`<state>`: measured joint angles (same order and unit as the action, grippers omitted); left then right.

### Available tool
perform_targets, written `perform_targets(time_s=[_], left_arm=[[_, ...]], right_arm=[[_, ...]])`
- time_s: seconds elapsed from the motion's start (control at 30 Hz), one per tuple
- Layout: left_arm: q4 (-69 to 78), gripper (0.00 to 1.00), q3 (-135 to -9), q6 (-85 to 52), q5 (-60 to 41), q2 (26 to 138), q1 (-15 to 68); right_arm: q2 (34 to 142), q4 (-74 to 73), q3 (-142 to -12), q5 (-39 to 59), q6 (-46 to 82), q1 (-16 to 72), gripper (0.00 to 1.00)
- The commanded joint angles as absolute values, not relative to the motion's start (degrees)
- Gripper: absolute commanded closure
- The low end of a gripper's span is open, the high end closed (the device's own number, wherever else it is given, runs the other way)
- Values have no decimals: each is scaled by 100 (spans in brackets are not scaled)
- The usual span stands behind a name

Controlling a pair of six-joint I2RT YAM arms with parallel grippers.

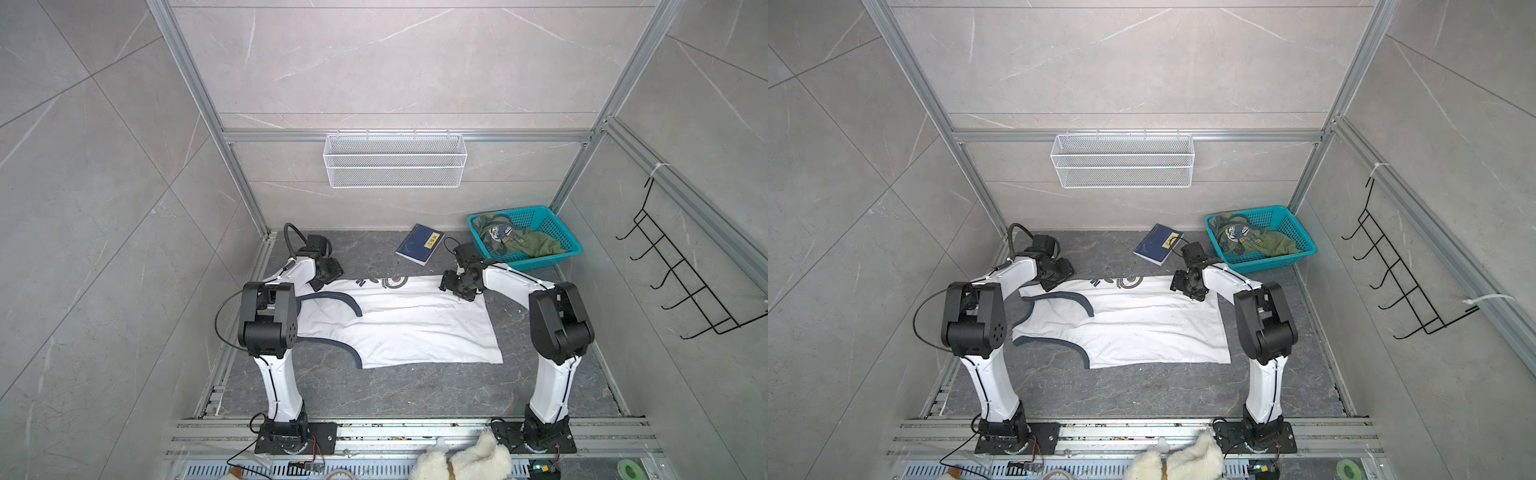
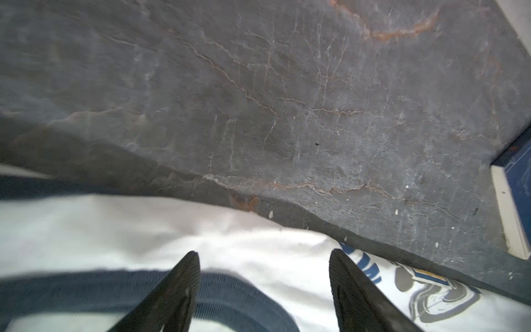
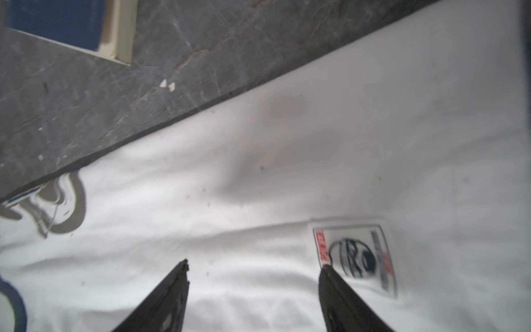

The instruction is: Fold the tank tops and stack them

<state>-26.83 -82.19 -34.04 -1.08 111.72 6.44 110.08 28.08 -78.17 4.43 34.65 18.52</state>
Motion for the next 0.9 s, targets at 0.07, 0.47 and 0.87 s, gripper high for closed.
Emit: perform_targets(time_s=[0.07, 0.47, 0.87], left_arm=[[-3392, 23, -7668, -3417, 281, 9349, 1382], [-4359, 23, -5142, -4532, 949, 6657, 3585], [-3938, 26, -3944, -5519, 703, 6669, 4697]], right_arm=[[9318, 3253, -6993, 176, 3175, 1863, 25], [6828, 4028, -4753, -74, 3390, 1859, 26], [5695, 4414, -3481, -422, 4710, 1790, 27]])
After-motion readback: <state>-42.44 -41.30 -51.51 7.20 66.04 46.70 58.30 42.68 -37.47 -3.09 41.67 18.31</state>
